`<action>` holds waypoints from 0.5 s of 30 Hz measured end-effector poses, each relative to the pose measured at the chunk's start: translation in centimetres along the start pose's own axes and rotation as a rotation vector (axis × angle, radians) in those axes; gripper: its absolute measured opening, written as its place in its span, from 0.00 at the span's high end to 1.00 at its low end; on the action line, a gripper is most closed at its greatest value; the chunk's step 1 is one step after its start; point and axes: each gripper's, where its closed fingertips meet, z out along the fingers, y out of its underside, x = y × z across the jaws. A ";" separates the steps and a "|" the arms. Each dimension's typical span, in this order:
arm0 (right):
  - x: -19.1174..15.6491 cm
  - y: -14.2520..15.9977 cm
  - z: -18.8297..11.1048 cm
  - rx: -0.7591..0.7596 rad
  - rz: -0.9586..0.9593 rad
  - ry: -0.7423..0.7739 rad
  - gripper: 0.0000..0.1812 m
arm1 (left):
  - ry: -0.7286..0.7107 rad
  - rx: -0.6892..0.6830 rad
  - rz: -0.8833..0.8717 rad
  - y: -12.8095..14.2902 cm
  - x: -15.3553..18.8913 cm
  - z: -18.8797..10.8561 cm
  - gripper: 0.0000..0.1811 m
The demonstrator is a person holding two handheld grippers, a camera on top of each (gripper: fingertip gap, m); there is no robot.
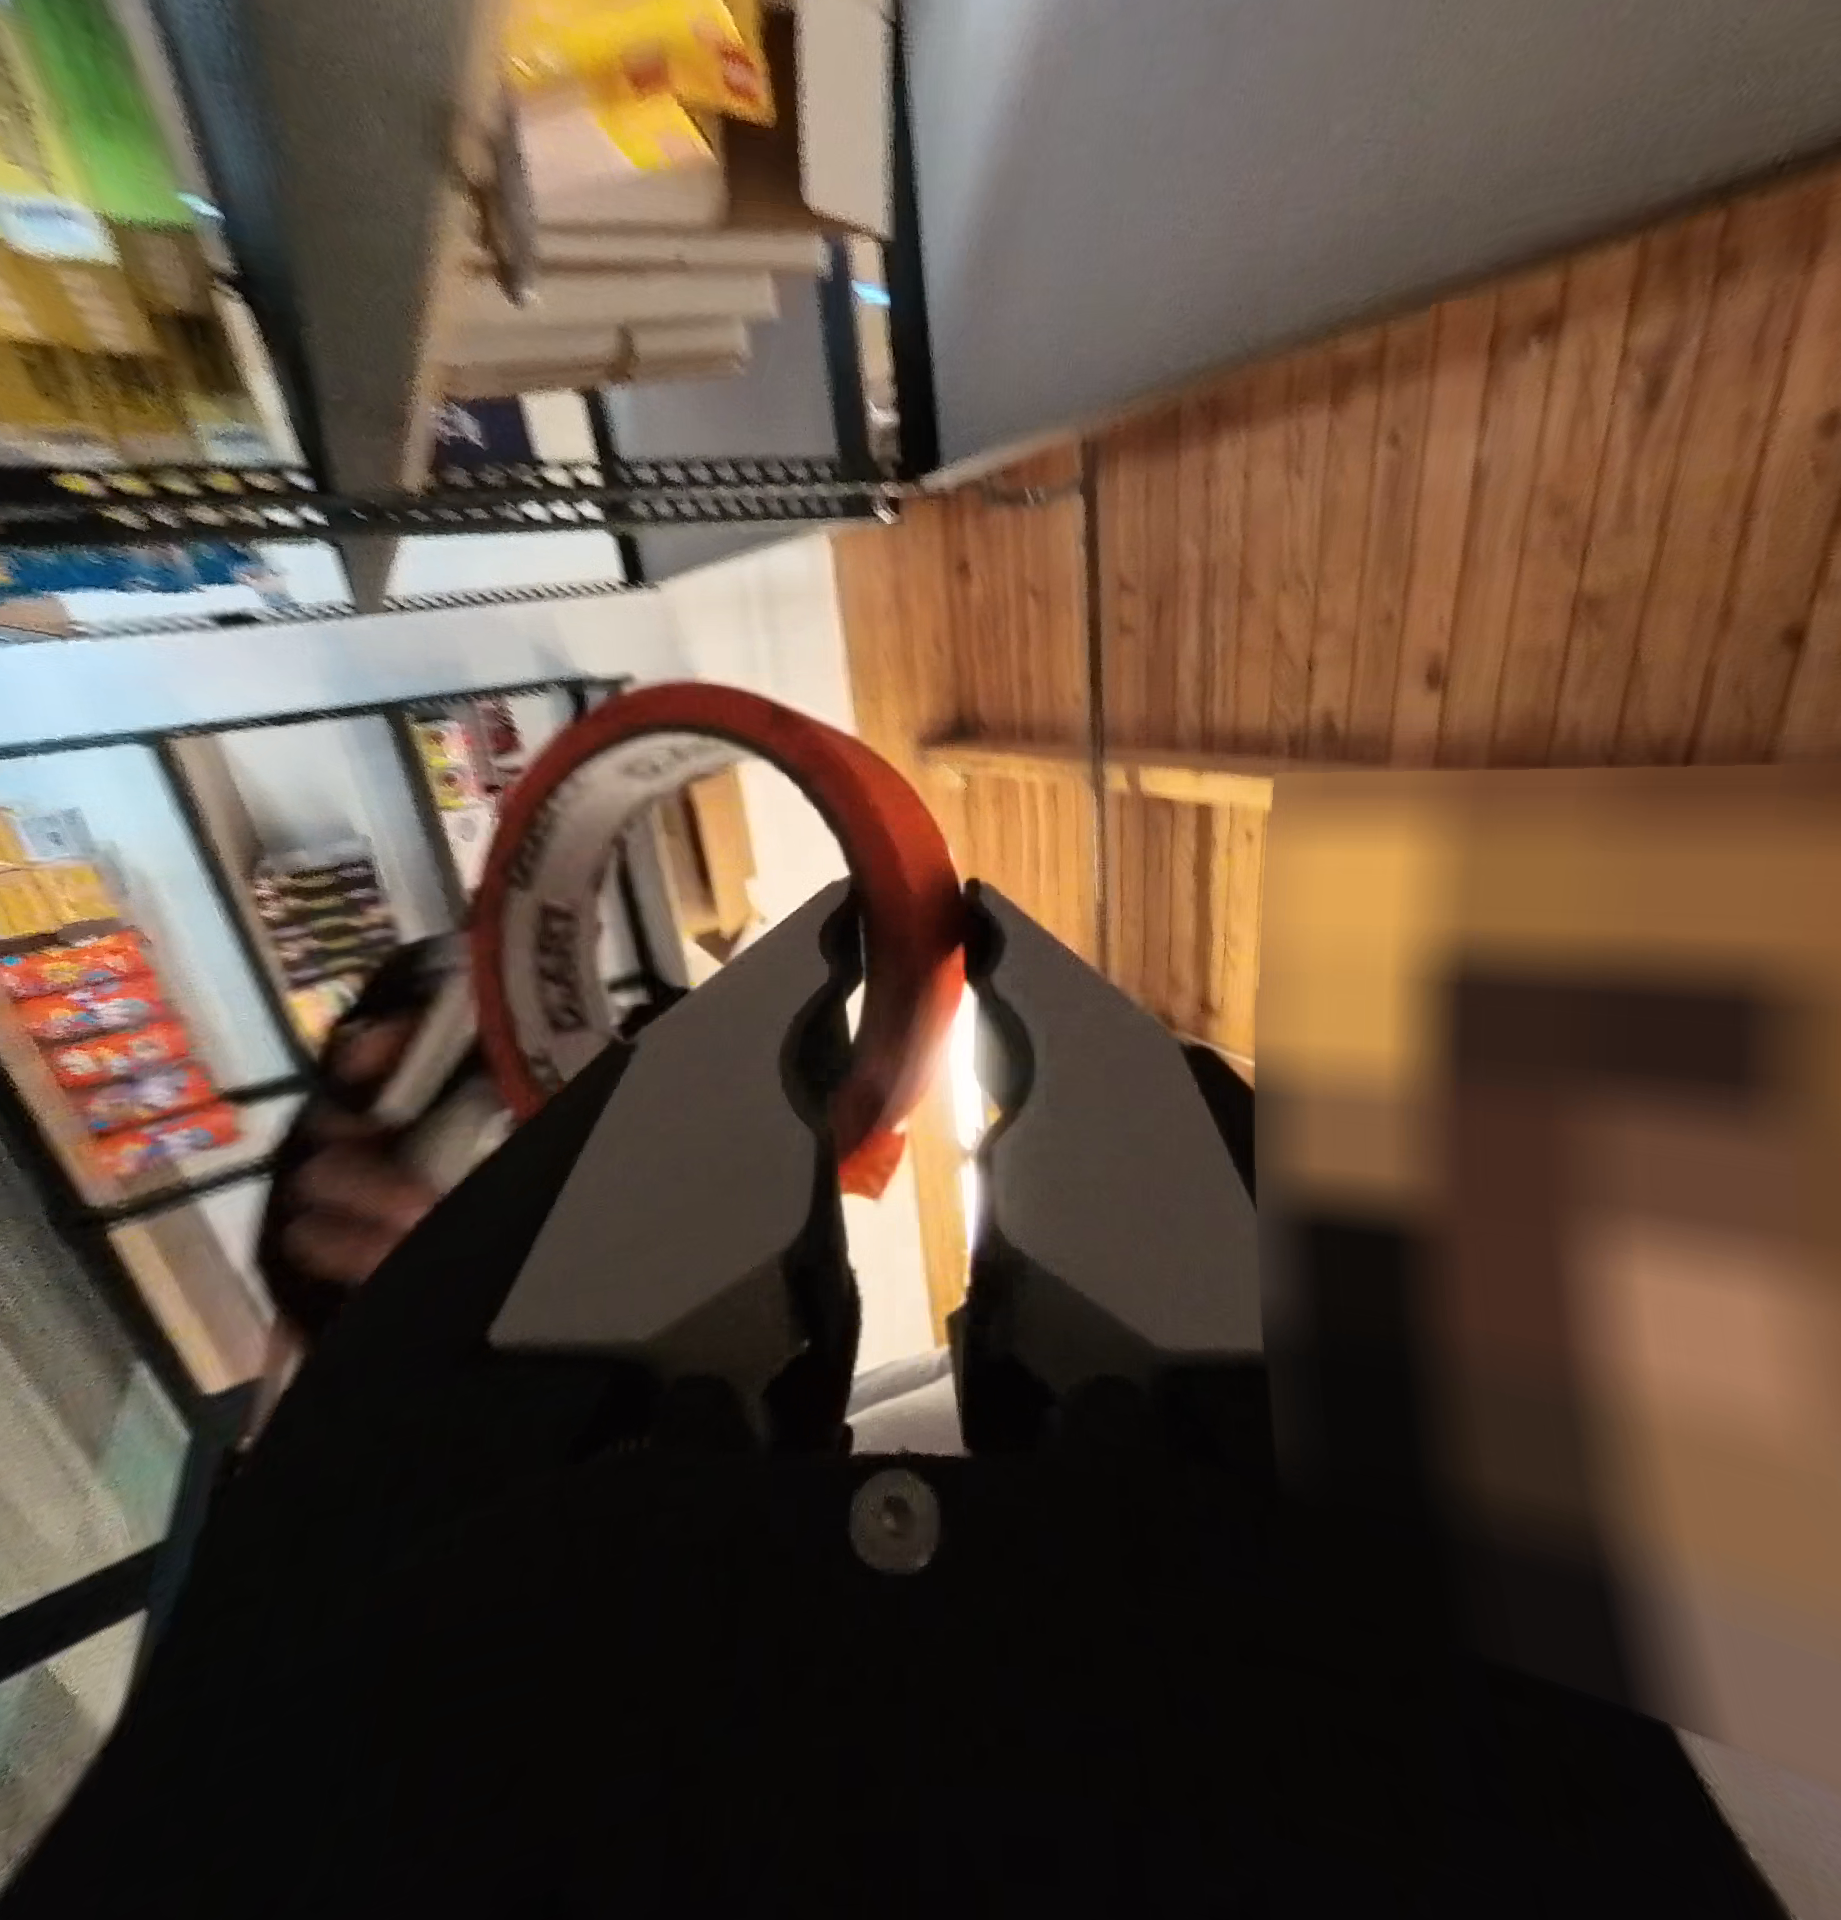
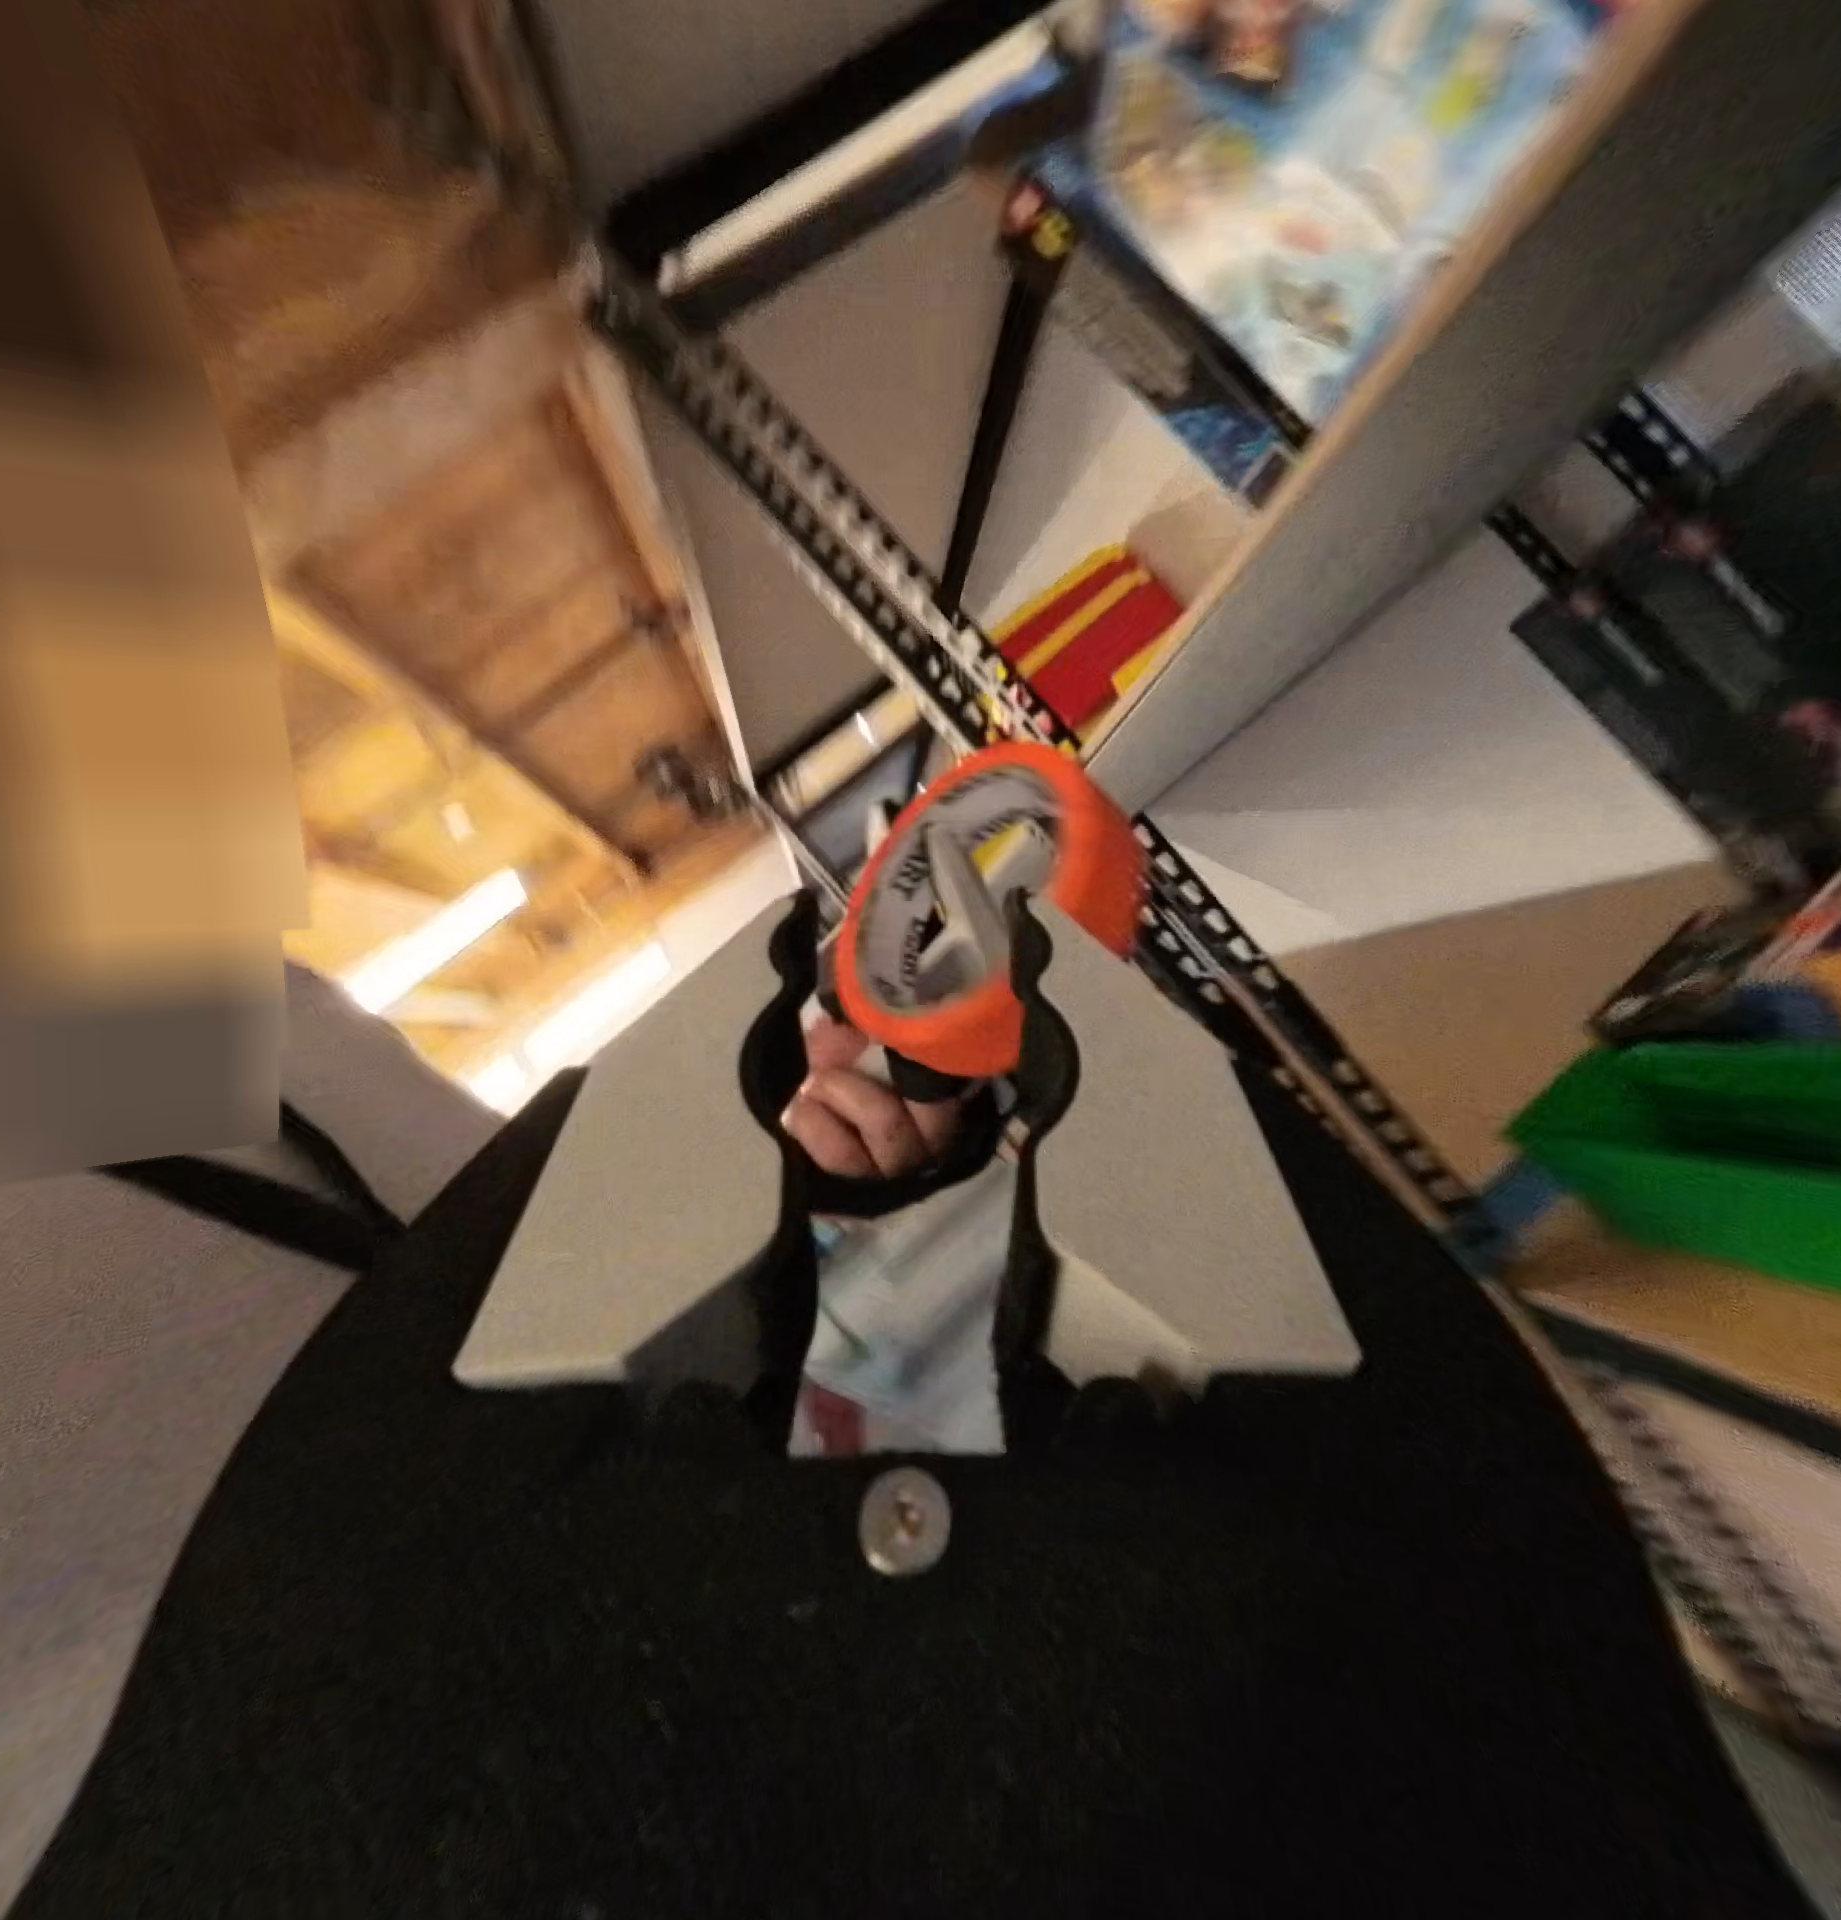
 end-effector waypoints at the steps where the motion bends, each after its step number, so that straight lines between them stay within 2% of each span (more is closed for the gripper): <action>1: -0.5 -0.7 0.9 -0.103 -0.137 0.000 0.78 | -0.036 0.030 0.005 -0.7 -0.7 0.2 0.95; 2: -0.7 -0.7 1.7 -0.221 -0.265 -0.002 0.73 | -0.064 0.063 0.023 -1.4 -1.3 0.4 0.95; 4: -0.4 0.7 2.7 -0.456 -0.447 -0.053 0.73 | -0.068 0.117 0.069 -2.5 -2.4 1.2 0.96; 6: 3.2 3.5 2.3 -0.661 -0.557 -0.062 0.68 | -0.095 0.149 0.064 -2.9 -4.4 2.5 0.96; 7: 4.5 4.6 1.7 -0.755 -0.543 -0.085 0.67 | -0.091 0.189 0.055 -3.4 -4.9 3.2 0.96; 10: 4.6 2.3 2.2 -0.709 -0.569 -0.195 0.71 | -0.046 0.269 0.022 -3.9 -5.4 5.4 0.95; 12: 5.0 1.7 1.1 -0.801 -0.647 -0.239 0.82 | -0.016 0.272 -0.015 -3.2 -5.6 7.4 0.95; 13: 4.4 1.5 0.1 -0.842 -0.679 -0.311 0.92 | -0.036 0.280 -0.005 -2.9 -6.1 8.3 0.95; 15: 3.4 0.6 -1.6 -0.904 -0.632 -0.409 0.95 | -0.109 0.283 0.041 -2.6 -7.5 9.3 0.88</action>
